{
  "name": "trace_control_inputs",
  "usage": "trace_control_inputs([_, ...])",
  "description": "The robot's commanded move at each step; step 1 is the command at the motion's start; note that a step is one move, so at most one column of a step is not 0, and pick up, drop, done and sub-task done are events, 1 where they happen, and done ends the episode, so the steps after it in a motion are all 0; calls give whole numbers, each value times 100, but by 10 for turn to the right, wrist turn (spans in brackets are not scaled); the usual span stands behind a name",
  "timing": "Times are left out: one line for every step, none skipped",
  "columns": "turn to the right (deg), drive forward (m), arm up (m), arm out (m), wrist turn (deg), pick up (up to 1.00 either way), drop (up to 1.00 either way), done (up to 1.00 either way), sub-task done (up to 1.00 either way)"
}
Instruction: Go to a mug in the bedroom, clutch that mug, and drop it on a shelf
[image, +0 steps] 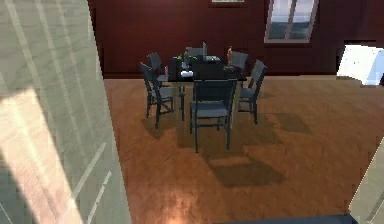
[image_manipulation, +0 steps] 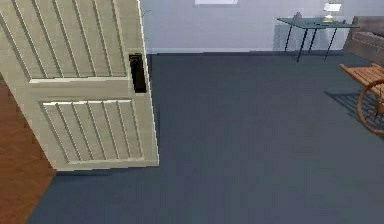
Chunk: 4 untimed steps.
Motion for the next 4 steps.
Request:
trace_control_inputs([450,0,0,0,0,0,0,0,0])
trace_control_inputs([450,0,0,0,0,0,0,0,0])
trace_control_inputs([450,0,0,0,0,0,0,0,0])
trace_control_inputs([270,0,0,0,0,0,0,0,0])
